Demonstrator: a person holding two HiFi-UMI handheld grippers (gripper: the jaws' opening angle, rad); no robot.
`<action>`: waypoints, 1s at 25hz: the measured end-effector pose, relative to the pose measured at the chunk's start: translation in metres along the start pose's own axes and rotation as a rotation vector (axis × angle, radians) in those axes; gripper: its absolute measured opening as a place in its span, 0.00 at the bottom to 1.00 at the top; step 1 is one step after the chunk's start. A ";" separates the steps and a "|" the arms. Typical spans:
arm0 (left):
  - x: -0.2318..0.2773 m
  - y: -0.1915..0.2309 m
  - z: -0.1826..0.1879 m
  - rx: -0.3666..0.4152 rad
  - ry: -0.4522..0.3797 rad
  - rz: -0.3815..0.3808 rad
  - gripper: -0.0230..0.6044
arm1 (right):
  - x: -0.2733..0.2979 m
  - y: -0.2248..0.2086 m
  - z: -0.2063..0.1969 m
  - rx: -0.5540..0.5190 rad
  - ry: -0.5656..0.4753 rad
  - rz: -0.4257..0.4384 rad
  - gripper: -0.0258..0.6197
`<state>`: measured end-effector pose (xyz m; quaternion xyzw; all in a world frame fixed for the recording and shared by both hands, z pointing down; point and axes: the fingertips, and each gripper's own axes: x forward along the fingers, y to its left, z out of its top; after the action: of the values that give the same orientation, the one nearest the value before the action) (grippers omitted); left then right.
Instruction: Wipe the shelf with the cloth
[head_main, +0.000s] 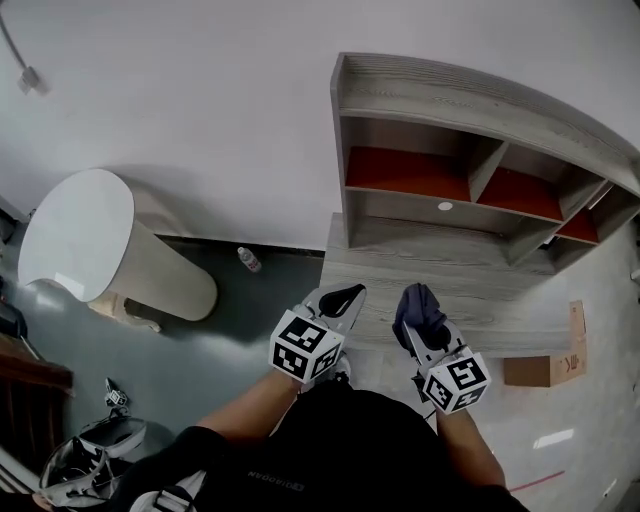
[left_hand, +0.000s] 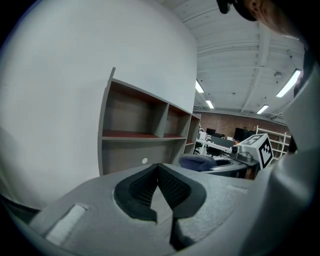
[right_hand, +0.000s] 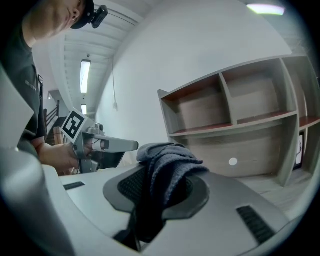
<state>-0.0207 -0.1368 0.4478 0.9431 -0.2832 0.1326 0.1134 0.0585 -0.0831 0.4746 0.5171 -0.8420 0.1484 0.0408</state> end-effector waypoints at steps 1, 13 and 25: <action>0.001 0.009 0.004 0.002 -0.001 0.000 0.05 | 0.009 -0.001 0.007 -0.004 -0.006 -0.006 0.20; 0.013 0.089 0.030 0.023 -0.034 -0.046 0.05 | 0.101 -0.002 0.080 -0.087 -0.083 -0.035 0.19; 0.026 0.110 0.031 0.006 -0.011 0.006 0.05 | 0.162 -0.029 0.171 -0.274 -0.187 -0.036 0.19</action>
<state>-0.0566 -0.2484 0.4420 0.9433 -0.2863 0.1285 0.1083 0.0239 -0.2839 0.3537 0.5331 -0.8451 -0.0175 0.0351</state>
